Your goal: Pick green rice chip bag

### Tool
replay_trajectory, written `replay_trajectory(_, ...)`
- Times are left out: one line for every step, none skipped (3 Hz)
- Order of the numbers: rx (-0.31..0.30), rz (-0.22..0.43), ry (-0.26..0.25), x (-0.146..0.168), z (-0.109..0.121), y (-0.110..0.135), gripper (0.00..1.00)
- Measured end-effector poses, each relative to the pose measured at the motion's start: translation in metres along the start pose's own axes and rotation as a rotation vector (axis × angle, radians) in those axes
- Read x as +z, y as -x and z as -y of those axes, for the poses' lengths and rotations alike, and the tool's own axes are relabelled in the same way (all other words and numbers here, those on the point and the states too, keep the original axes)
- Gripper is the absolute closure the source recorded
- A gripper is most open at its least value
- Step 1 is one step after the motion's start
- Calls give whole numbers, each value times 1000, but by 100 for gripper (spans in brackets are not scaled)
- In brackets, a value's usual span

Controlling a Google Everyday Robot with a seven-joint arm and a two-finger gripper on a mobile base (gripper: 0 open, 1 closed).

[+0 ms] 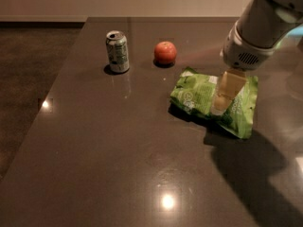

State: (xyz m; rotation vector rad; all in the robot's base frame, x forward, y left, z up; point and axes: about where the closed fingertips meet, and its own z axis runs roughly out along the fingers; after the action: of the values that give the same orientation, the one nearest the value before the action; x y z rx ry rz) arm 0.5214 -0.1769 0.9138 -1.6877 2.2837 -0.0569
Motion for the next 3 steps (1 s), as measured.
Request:
replay_trajectory(5, -15, 18, 26, 0, 6, 0)
replay_trajectory(4, -33, 37, 42, -3, 7, 0)
replay_trajectory(0, -49, 61, 55, -7, 6, 18)
